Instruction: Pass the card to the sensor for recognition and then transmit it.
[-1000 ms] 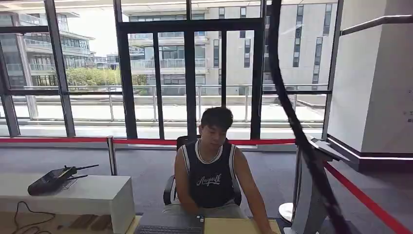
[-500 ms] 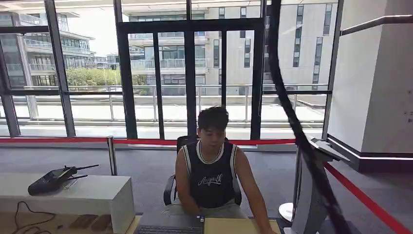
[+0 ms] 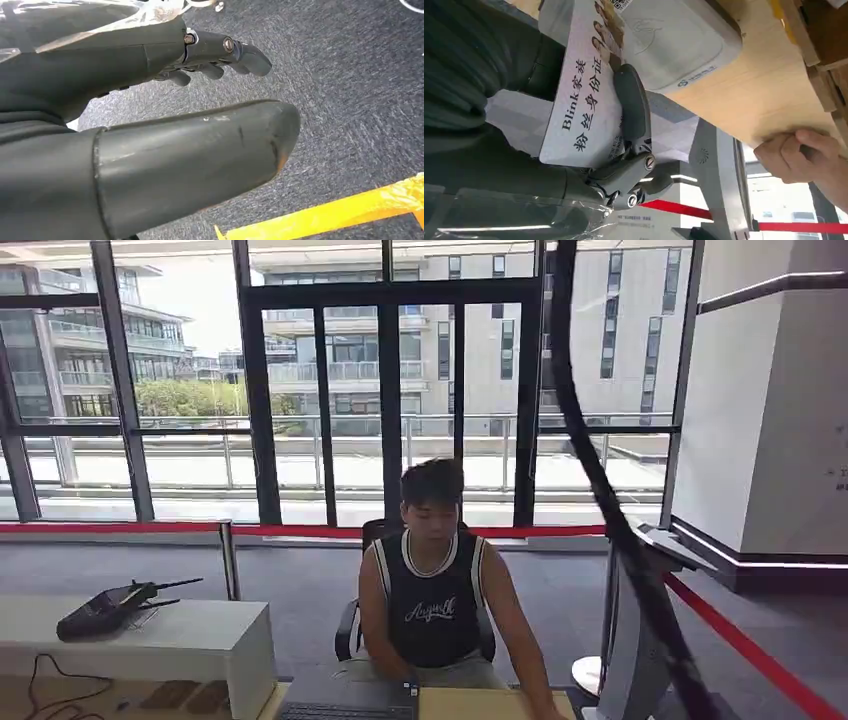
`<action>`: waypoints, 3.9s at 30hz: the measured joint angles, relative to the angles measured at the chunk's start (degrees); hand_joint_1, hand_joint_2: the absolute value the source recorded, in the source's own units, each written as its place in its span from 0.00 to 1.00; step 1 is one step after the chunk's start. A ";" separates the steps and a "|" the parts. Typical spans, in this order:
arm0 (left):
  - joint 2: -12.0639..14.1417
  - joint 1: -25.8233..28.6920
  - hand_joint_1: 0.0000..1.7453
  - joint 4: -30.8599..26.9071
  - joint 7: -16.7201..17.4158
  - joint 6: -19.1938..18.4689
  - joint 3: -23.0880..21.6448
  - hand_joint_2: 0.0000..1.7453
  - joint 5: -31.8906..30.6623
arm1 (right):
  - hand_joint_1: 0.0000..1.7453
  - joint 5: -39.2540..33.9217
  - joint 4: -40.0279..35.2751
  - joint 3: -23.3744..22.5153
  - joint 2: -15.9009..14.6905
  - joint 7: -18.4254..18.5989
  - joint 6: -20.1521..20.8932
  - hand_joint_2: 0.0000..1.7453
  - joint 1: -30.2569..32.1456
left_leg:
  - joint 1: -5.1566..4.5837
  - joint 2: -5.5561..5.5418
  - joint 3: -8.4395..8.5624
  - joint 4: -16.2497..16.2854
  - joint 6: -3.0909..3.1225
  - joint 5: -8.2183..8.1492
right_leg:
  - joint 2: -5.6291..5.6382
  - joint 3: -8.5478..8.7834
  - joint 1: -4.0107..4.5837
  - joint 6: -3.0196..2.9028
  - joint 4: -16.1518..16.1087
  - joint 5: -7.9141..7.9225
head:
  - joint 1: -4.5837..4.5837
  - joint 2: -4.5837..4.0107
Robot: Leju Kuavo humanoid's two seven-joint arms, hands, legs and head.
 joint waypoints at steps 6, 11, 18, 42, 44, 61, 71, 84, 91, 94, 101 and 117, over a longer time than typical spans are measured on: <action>0.02 0.10 0.00 0.00 0.00 0.17 0.00 0.00 0.11 | 1.00 -0.68 0.85 0.00 0.35 -0.33 -0.31 1.00 0.26 | 0.00 0.00 0.02 0.00 0.00 0.00 | 0.00 0.02 0.00 0.00 0.00 0.00 | 0.02 0.00; 0.07 0.26 0.00 0.02 0.17 0.35 -0.02 0.00 0.26 | 1.00 -0.76 1.33 -0.02 0.52 -0.57 -0.74 1.00 0.22 | 0.00 0.00 0.06 0.00 0.00 0.01 | 0.00 0.07 0.00 0.00 0.00 0.00 | 0.02 0.00; 0.04 0.40 0.00 0.02 -0.02 0.57 -0.04 0.00 0.68 | 1.00 -2.30 1.57 -0.24 0.46 -1.49 -2.03 1.00 -0.65 | 0.00 0.00 0.05 0.00 0.00 0.02 | 0.00 0.07 -0.01 0.00 0.00 0.02 | 0.00 0.00; -0.07 -1.18 0.00 0.00 0.74 -1.01 -2.32 0.00 0.20 | 1.00 5.01 -13.16 -0.04 -1.92 2.19 3.43 1.00 -14.57 | 0.01 -0.01 -0.03 0.01 -0.03 0.05 | 0.00 0.00 0.00 0.03 0.04 0.07 | 0.00 0.00; -0.09 -1.67 0.00 0.00 0.90 -1.36 -2.95 0.00 -0.26 | 1.00 5.25 -12.87 0.24 -1.03 1.81 4.42 1.00 -15.88 | 0.01 0.00 -0.03 0.01 -0.03 0.06 | 0.00 0.00 0.00 0.03 0.05 0.07 | 0.00 0.00; -0.09 -3.16 0.00 0.00 2.19 -2.49 -5.46 0.00 -2.08 | 0.49 4.44 -4.65 1.79 5.23 1.29 5.16 1.00 -22.57 | 0.02 -0.01 -0.03 0.02 -0.03 0.06 | 0.00 -0.01 0.00 0.03 0.05 0.07 | 0.00 0.00; -0.09 -3.05 0.00 0.00 2.34 -2.38 -5.77 0.00 -1.81 | 0.00 4.09 -1.31 2.30 6.80 1.20 4.83 0.00 -23.33 | 0.02 0.00 -0.02 0.01 -0.03 0.06 | 0.02 -0.02 0.01 0.03 0.05 0.07 | 0.00 0.00; -0.09 -2.28 0.00 0.00 1.51 -1.18 -5.77 0.00 1.16 | 0.00 -13.53 -0.13 0.70 9.03 -13.30 12.51 1.00 -20.96 | 0.07 0.00 -0.02 0.01 -0.04 0.05 | 0.02 -0.01 0.06 0.02 0.05 0.06 | 0.00 0.00; 0.04 -1.07 0.00 0.02 1.14 -0.35 -5.73 0.00 2.84 | 0.00 -18.08 -5.62 1.07 10.21 -15.41 14.95 1.00 -12.77 | 0.09 -0.01 -0.03 0.00 -0.05 0.05 | 0.01 -0.02 0.09 0.00 0.05 0.04 | 0.02 0.00; 0.26 -0.62 0.00 0.02 0.83 -0.20 -5.70 0.00 3.34 | 0.00 -18.29 -8.76 1.38 9.99 -14.34 15.85 1.00 -10.38 | 0.09 0.01 -0.02 0.01 -0.05 0.05 | 0.02 -0.04 0.09 -0.01 0.04 0.04 | 0.00 0.00; 0.39 0.11 0.00 0.02 0.33 0.09 -5.70 0.00 3.78 | 0.00 -17.46 -13.53 2.41 8.11 -12.65 17.44 1.00 -6.92 | 0.09 0.00 -0.03 0.01 -0.05 0.05 | 0.02 -0.04 0.08 -0.01 0.02 0.04 | 0.02 0.00; 0.87 0.27 0.00 0.02 0.92 0.33 -5.70 0.00 4.20 | 0.00 -5.67 -17.31 7.08 5.40 -5.66 15.59 1.00 -2.83 | 0.11 0.00 -0.04 0.00 -0.05 0.04 | 0.02 -0.04 0.11 -0.03 0.03 0.02 | 0.00 0.00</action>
